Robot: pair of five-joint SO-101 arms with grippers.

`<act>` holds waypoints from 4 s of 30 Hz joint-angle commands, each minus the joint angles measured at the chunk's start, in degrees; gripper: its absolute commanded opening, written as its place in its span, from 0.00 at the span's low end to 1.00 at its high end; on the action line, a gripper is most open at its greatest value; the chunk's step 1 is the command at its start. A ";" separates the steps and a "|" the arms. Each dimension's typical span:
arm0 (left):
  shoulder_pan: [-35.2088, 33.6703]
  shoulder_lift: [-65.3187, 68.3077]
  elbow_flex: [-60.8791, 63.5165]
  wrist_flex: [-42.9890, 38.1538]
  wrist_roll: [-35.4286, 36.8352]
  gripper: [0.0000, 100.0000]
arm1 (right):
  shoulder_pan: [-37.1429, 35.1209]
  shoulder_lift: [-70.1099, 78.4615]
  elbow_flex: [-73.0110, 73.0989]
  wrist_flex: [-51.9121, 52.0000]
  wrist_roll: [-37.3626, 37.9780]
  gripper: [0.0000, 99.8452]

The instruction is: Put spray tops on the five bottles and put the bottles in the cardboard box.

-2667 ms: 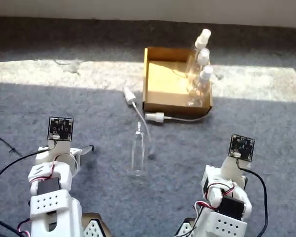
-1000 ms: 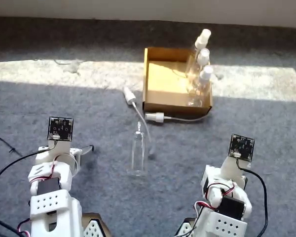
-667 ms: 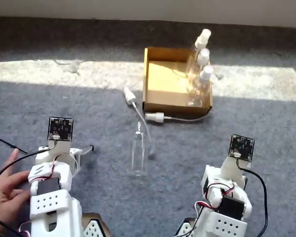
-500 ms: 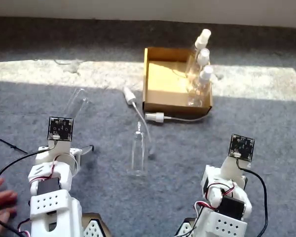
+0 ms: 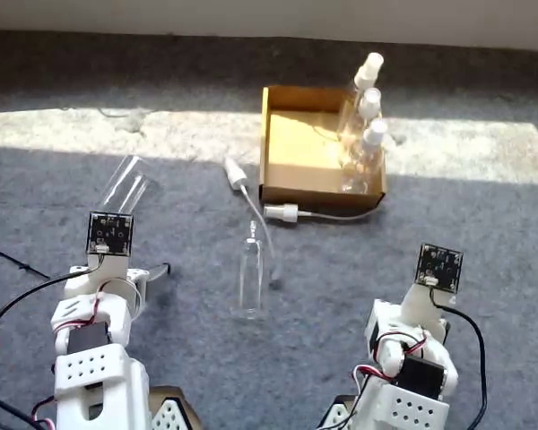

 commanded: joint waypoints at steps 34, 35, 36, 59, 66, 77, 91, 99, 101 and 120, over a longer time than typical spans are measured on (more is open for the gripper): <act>1.19 -0.66 1.19 0.18 0.44 0.37 | 0.48 -0.57 7.78 0.31 0.62 0.30; 1.19 -0.66 1.19 0.18 0.44 0.37 | 0.48 -0.57 7.78 0.31 0.62 0.30; 1.19 -0.66 1.19 0.18 0.44 0.37 | 0.48 -0.57 7.78 0.31 0.62 0.30; 1.19 -0.66 1.19 0.18 0.44 0.37 | 0.48 -0.57 7.78 0.31 0.62 0.30; 2.07 -0.66 1.19 0.18 0.53 0.37 | 0.31 -0.48 7.78 0.31 0.53 0.30; 2.07 -0.66 1.19 0.18 0.44 0.37 | 0.48 -0.40 7.78 0.31 0.62 0.30; 1.71 -0.66 1.19 0.26 0.44 0.37 | 0.57 -0.40 7.78 0.40 0.62 0.30; 1.71 -0.66 1.19 0.26 0.44 0.37 | 0.57 -0.40 7.78 0.40 0.62 0.30; 1.71 -0.66 1.19 0.26 0.44 0.37 | 0.57 -0.40 7.78 0.40 0.53 0.30; 1.71 -0.66 1.19 0.26 0.44 0.37 | 0.31 -0.75 7.43 -3.03 2.90 0.30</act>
